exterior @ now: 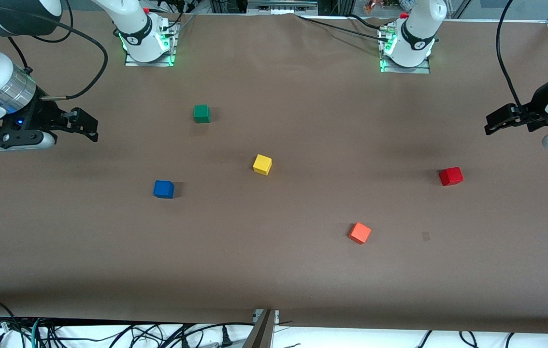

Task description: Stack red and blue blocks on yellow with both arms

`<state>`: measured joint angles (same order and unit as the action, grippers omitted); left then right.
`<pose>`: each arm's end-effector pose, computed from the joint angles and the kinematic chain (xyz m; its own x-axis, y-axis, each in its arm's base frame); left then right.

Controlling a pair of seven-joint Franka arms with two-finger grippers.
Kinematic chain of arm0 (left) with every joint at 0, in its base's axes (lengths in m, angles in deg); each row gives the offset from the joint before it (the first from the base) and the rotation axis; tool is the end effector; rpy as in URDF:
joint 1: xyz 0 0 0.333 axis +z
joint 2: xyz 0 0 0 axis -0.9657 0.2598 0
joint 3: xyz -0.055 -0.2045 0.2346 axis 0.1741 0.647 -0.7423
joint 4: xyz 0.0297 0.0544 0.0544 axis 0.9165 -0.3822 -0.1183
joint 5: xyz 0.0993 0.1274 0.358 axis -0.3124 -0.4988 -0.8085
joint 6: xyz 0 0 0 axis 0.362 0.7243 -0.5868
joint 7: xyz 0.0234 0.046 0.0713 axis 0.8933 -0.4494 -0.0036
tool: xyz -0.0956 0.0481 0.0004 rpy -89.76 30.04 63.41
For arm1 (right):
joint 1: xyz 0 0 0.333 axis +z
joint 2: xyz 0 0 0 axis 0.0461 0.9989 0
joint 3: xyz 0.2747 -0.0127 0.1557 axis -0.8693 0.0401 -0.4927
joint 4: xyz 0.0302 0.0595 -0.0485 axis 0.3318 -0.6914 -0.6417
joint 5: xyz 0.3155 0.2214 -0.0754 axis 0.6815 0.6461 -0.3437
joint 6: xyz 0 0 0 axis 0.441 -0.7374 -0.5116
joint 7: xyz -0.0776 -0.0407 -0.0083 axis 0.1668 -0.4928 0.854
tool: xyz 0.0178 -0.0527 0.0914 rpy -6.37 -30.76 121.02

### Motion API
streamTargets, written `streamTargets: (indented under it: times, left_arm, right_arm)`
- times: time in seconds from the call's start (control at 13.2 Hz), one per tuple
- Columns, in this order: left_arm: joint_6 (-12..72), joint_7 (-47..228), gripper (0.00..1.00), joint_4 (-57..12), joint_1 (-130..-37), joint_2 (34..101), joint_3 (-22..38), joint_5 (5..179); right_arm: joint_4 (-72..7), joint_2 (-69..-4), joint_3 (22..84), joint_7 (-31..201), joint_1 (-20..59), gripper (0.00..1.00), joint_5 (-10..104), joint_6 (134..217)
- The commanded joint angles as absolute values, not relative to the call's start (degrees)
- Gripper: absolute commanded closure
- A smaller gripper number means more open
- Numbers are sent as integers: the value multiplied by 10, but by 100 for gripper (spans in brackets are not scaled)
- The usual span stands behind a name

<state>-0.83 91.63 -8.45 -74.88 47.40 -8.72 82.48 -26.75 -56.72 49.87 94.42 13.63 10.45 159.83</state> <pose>0.5755 -0.0124 0.6026 0.9910 0.1073 -0.0806 0.1064 -0.9942 -0.0150 0.5803 0.0893 0.5744 0.9965 0.0704 0.0451 0.0708 -0.9975 -0.0070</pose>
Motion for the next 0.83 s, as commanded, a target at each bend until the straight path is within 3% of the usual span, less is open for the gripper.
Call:
streamTargets:
  times: [0.0, 0.75]
  left_arm:
    - [-17, 905, 0, -65, -743, 485, -84, 815]
    - [-17, 906, 0, -65, -743, 486, -85, 814]
  right_arm:
    - [-267, -574, 497, 955, 142, 0, 97, 1586]
    - [-266, -572, 504, 957, 135, 0, 98, 1586]
